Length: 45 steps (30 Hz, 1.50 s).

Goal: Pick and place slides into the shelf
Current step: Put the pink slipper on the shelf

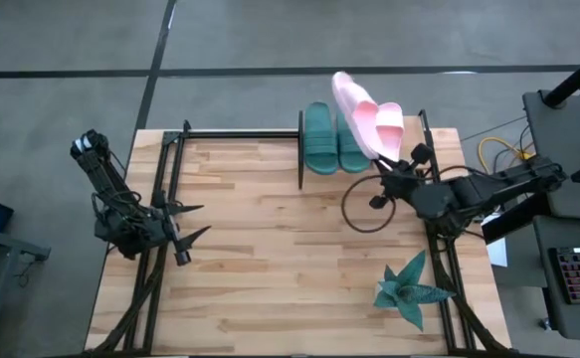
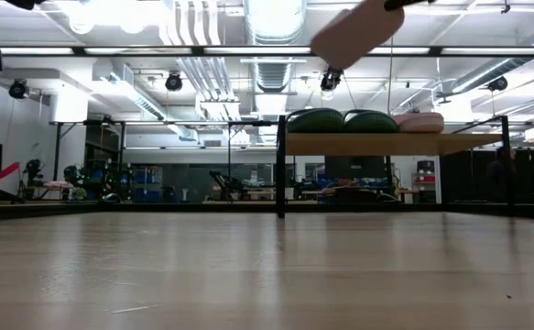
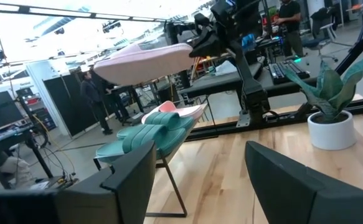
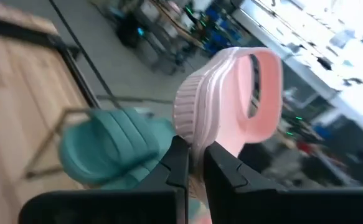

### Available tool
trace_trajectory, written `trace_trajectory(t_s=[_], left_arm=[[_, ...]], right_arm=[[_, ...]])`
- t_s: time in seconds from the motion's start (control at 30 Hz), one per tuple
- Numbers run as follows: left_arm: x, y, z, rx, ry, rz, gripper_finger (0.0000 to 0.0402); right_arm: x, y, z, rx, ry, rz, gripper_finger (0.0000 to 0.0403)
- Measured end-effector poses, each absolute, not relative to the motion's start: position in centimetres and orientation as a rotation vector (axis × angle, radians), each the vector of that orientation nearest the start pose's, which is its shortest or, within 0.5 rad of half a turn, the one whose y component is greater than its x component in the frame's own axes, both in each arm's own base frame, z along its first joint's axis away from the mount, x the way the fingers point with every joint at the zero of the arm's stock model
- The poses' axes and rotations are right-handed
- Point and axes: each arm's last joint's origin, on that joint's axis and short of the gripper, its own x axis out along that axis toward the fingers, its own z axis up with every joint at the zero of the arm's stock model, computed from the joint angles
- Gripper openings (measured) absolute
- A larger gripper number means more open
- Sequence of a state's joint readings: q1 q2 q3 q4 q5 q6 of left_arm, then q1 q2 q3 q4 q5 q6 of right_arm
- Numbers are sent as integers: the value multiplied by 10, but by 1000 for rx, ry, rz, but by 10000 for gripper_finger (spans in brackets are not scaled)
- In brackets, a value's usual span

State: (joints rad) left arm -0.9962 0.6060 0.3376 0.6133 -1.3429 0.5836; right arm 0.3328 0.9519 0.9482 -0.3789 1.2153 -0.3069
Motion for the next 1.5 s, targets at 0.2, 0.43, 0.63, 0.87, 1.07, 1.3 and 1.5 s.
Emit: trace_trajectory(t_s=[0.2,0.43,0.63,0.87,1.07,1.3,1.5], left_arm=[[92,-90,270,266,-26,371,231],[93,-89,270,269,-21,382,231],[93,-89,269,271,-2,419,231],[93,-89,268,286,7,423,231],[93,-89,267,286,7,423,231],[93,-89,263,298,12,422,231],[93,-89,255,314,18,421,231]], right_arm=[[166,26,347,-512,481,-871,14],[128,13,343,-436,527,-886,14],[114,4,335,-399,591,-948,14],[118,-5,324,-430,701,-1057,14],[118,-12,313,-437,831,-1103,14],[110,-14,298,-386,893,-1131,14],[111,-14,297,-364,901,-1115,14]])
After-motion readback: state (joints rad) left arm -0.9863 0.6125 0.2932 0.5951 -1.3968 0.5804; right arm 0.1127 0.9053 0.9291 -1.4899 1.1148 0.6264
